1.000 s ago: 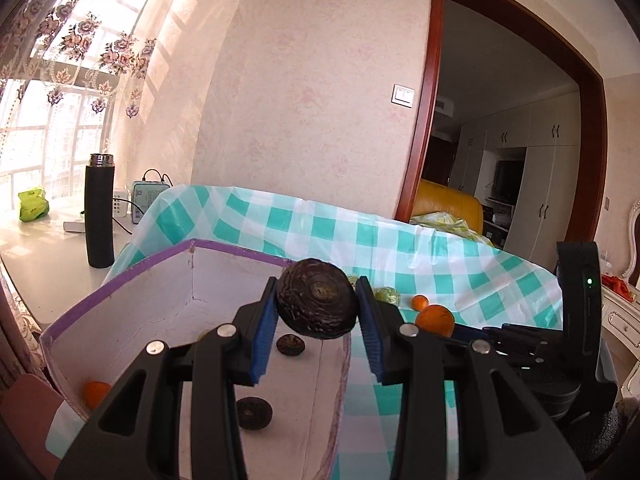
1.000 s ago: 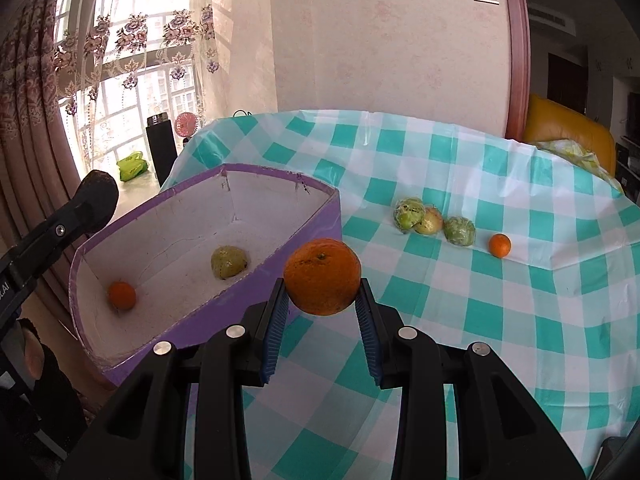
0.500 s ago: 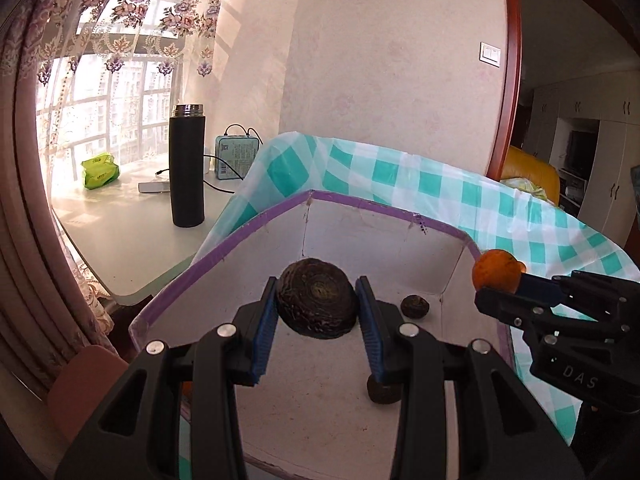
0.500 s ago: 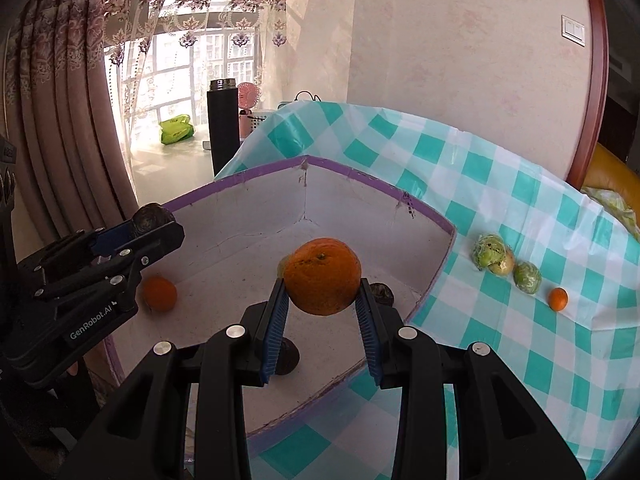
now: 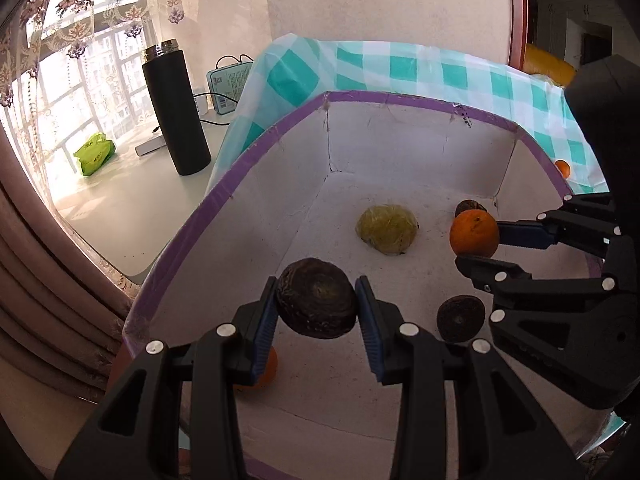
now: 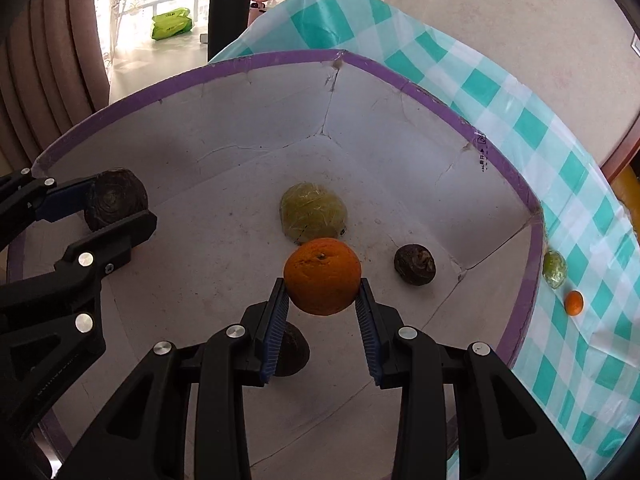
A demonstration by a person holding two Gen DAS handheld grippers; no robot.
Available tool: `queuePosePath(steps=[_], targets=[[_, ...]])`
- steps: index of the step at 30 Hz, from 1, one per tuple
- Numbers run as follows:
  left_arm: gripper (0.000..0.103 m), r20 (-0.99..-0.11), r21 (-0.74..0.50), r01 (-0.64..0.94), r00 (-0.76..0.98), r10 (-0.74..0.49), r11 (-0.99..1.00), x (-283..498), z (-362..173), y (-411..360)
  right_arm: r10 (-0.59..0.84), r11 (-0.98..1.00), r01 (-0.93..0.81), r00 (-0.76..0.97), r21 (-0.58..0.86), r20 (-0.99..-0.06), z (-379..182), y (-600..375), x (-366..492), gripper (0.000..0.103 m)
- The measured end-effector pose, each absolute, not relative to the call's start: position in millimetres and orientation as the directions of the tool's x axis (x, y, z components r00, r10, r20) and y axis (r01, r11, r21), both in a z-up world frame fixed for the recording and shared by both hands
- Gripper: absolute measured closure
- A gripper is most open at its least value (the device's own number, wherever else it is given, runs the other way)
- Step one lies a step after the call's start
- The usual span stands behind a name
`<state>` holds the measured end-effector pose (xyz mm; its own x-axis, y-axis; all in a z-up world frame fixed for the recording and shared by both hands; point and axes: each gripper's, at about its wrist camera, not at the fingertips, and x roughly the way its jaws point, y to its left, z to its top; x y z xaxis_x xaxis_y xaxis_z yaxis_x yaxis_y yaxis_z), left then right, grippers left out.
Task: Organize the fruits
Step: 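Carry both fruits into the box and release them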
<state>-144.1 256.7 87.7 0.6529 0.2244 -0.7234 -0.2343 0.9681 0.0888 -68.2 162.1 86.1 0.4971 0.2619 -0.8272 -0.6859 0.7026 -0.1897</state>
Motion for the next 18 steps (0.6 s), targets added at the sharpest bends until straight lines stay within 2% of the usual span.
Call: queuePosePath(steps=[9,18], targets=[[0.063,-0.77,0.167,-0.176,0.592,0.239,0.97,-136.8,75.7,248.5,0.167,0.659,-0.717,0.436,-0.229,-0.884,74.0,169.5,-63.8,0.068],[0.062,-0.789,0.172,-0.164,0.568,0.236,0.971,-135.6,74.4,249.2,0.133,0.64,-0.731,0.408,-0.236,-0.903,69.7,173.6,-60.9,0.068]])
